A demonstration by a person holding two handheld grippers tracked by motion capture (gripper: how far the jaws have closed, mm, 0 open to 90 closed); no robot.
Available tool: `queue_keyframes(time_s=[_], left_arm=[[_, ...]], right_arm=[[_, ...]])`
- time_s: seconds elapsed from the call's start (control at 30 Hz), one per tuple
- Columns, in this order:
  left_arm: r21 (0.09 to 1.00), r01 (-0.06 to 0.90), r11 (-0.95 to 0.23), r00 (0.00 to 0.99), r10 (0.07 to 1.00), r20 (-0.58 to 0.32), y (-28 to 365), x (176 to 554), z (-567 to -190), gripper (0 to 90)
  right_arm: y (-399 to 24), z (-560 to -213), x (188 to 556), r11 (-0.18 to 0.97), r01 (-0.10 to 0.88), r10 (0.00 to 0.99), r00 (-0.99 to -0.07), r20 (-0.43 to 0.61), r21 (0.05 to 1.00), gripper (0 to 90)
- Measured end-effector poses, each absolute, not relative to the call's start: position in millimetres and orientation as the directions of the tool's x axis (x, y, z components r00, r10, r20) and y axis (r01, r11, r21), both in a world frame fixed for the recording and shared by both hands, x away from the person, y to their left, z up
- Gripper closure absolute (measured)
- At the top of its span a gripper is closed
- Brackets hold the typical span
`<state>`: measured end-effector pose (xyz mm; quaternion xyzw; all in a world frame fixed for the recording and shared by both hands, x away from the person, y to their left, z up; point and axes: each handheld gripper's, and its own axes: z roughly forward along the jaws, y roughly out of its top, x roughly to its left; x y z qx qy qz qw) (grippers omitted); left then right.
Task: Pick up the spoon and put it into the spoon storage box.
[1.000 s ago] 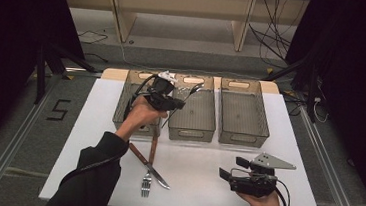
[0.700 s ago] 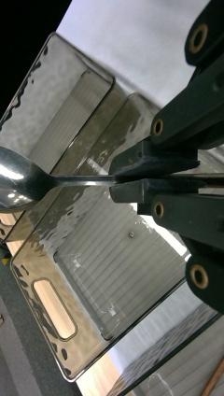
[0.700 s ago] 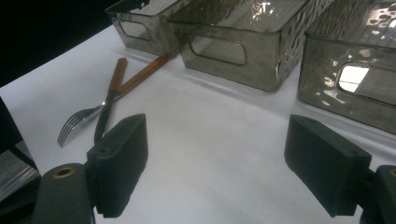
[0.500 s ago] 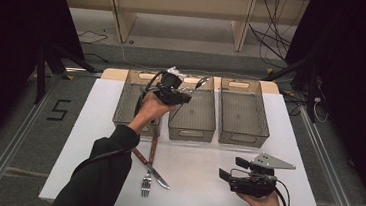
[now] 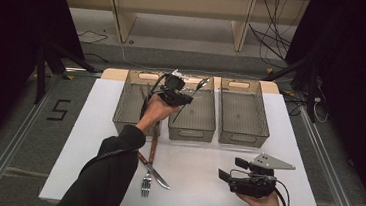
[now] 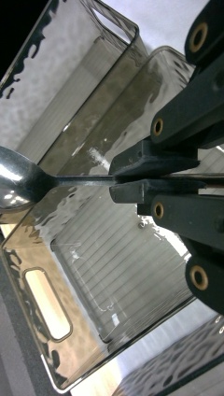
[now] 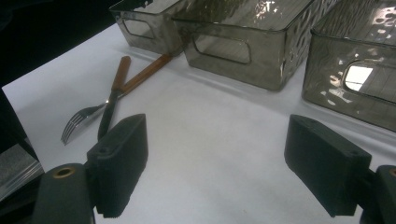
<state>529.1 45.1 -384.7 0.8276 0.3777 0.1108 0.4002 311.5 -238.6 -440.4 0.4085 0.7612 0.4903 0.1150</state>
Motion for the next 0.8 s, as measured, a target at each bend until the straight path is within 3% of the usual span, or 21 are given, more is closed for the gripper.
queue_keyframes(time_s=[0.4, 0.8], left_arm=[[0.717, 0.568, -0.403, 0.680, 0.721, -0.133, 41, 531, -397, 81.8], [0.724, 0.552, -0.414, 0.702, 0.699, -0.136, 47, 518, -376, 42.3]], right_arm=[[-238, -441, 312, 0.191, 0.512, 0.731, -0.643, 0.227, 0.838, 22.3], [-238, -441, 311, 0.190, 0.513, 0.732, -0.642, 0.227, 0.837, 22.2]])
